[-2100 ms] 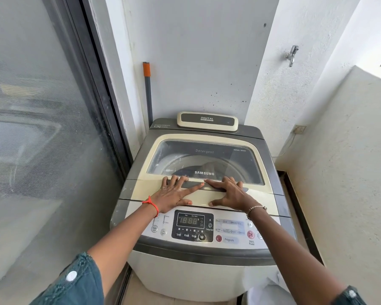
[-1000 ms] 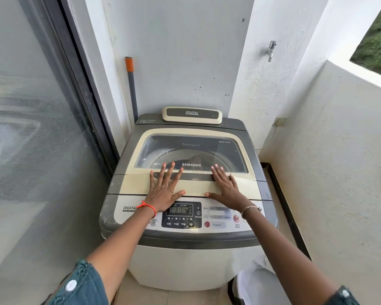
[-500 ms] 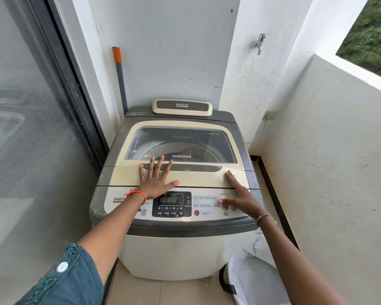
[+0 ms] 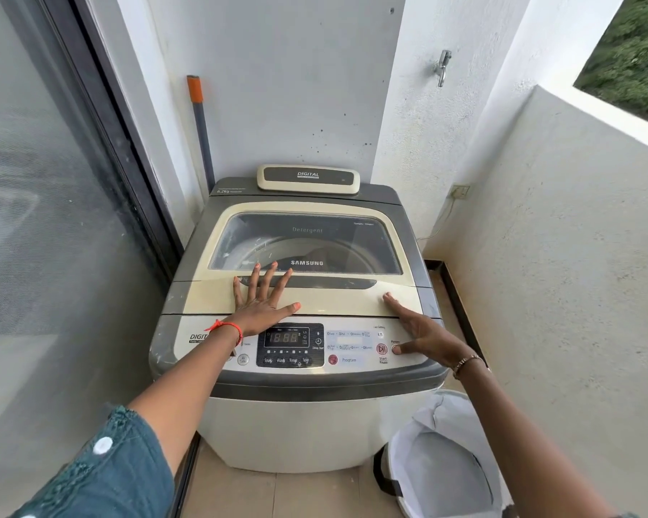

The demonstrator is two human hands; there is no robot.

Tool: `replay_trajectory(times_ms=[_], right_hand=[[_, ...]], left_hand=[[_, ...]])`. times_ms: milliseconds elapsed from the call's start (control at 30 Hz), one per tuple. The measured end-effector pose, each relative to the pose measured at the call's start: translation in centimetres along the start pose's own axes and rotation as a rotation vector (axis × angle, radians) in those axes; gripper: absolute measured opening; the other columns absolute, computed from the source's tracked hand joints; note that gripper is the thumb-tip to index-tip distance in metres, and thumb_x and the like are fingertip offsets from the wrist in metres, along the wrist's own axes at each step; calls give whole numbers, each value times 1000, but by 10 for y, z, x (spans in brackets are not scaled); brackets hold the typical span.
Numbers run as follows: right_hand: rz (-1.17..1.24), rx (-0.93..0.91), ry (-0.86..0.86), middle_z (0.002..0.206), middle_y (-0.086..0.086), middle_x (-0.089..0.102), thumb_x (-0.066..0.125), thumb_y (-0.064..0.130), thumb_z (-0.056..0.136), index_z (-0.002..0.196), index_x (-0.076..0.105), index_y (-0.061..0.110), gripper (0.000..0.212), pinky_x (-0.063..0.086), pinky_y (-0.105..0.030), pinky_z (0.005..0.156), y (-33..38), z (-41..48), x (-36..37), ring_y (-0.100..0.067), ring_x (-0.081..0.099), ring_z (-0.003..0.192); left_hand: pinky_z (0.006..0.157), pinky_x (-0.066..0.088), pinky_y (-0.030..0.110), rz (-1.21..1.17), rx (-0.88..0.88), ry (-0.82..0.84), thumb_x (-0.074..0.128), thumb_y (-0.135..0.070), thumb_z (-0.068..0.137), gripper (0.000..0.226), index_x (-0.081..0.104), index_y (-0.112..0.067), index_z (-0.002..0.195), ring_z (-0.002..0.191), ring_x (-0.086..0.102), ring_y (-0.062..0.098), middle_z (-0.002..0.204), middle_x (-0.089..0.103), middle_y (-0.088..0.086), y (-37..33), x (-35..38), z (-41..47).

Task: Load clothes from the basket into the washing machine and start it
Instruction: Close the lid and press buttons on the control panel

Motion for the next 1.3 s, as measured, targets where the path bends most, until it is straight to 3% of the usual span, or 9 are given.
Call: replay_trajectory(times_ms=[400,600,733,1000,1200,1300], right_hand=[[-10,19,-17,146,12,15,60,-20,71,142,21,14,88,11,-27,113,-1,2,-1,-5,10,138],[27,18,-11,147,10,16,60,-21,71,142,21,11,88,12,-26,113,0,2,0,-6,10,139],[49,13,6,150,7,13,58,-23,72,143,17,10,88,13,-21,109,2,2,0,-8,9,140],[-168,-17,10,152,9,6,64,-13,73,139,20,30,91,8,-29,113,1,8,-2,-5,3,138],[-125,3,-47,153,8,11,64,-17,70,142,23,25,93,9,-35,116,2,6,-1,-8,7,140],[-80,26,-53,148,15,11,60,-20,69,143,21,24,94,9,-30,116,2,5,2,-6,7,139]], left_hand=[[100,-28,53,-2,-7,-18,30,-58,94,73,-23,-38,141,121,-48,13,147,-40,-6,-1,1,-1],[101,-28,53,-22,-4,-36,31,-57,94,73,-20,-39,143,128,-44,17,148,-37,-7,-2,1,-1],[101,-28,53,-35,2,-42,31,-58,94,72,-19,-39,143,123,-47,12,149,-36,-7,-1,1,-1],[99,-31,50,-53,26,-72,26,-63,91,72,-20,-40,142,119,-48,9,149,-35,-7,3,5,1],[99,-31,49,-55,37,-91,30,-57,94,72,-20,-39,142,120,-47,9,150,-34,-6,3,4,-1],[100,-30,50,-61,43,-88,31,-57,94,72,-18,-38,143,121,-46,9,150,-33,-6,3,3,-1]])
Point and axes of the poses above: each hand's wrist, its own z-axis towards the middle knuckle, its own x-axis out of the palm, y = z × x, the point moved 2 cm from there along z, towards the middle knuckle
